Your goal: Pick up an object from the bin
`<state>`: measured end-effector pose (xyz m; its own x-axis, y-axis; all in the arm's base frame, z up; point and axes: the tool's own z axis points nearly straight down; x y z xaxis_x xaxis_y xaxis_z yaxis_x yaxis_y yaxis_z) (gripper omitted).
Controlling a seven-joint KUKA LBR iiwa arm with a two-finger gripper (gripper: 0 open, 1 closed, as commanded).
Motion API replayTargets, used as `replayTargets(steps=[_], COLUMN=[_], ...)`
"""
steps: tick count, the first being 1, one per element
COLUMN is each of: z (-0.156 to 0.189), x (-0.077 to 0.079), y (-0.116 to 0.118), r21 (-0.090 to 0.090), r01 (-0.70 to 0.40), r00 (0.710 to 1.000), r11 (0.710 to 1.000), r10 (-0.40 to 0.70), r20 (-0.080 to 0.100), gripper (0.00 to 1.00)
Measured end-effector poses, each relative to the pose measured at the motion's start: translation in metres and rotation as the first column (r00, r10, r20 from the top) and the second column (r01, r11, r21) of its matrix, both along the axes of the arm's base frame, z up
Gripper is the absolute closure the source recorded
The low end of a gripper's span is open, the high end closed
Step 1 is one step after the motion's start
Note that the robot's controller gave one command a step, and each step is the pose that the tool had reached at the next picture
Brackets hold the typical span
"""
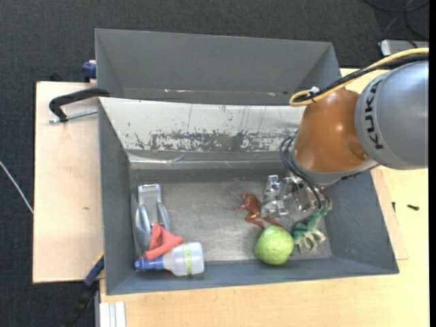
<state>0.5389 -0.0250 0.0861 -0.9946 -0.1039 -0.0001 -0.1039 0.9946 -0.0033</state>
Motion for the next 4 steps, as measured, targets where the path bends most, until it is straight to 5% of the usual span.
replayTargets(steps=[2, 3, 4], z=[0.033, 0.103, 0.103], x=[-0.001, -0.014, -0.014], y=[-0.005, 0.0, 0.0], r21=[0.005, 0.005, 0.005], r01=[0.011, 0.047, 0.047], r00=[1.0, 0.999, 0.999], r11=[1.0, 0.999, 0.999], r10=[-0.011, -0.047, -0.047], r20=[-0.003, 0.005, 0.005], gripper=[1.0, 0.0, 0.0])
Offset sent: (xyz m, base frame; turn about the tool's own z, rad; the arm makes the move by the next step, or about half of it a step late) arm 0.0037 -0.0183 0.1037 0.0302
